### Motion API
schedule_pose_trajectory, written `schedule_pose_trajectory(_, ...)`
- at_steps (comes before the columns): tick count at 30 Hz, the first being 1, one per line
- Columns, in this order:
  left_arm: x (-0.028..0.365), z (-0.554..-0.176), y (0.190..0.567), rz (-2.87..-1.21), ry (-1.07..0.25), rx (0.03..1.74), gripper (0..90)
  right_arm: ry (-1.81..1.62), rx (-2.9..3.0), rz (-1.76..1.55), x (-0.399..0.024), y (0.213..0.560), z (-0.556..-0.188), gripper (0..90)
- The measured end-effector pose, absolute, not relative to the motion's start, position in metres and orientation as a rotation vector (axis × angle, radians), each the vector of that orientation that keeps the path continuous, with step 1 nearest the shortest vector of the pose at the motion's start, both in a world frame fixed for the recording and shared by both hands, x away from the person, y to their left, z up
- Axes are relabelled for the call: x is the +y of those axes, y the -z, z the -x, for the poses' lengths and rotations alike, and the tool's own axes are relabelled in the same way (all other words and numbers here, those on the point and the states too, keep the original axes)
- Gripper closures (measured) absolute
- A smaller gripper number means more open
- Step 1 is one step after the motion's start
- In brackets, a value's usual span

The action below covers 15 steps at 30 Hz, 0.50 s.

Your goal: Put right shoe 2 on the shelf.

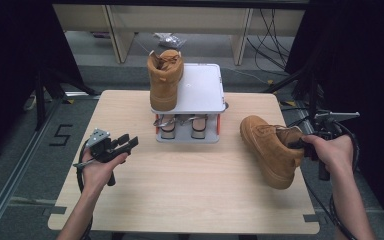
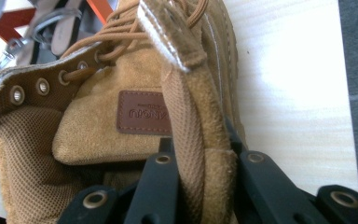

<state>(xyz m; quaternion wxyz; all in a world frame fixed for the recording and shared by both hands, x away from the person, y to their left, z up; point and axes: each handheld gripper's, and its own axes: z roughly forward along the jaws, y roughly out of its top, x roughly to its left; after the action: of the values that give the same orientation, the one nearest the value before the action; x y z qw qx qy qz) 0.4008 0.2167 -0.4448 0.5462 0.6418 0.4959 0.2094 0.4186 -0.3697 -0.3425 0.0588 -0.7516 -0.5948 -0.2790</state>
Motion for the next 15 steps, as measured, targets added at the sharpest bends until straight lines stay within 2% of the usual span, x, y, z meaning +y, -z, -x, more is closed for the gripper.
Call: schedule_pose_trajectory(15,0.224,-0.395,0.441,-1.503,-0.496,1.162,55.8,0.951,-1.727,2.298,-0.363,0.338,-0.431,83.2)
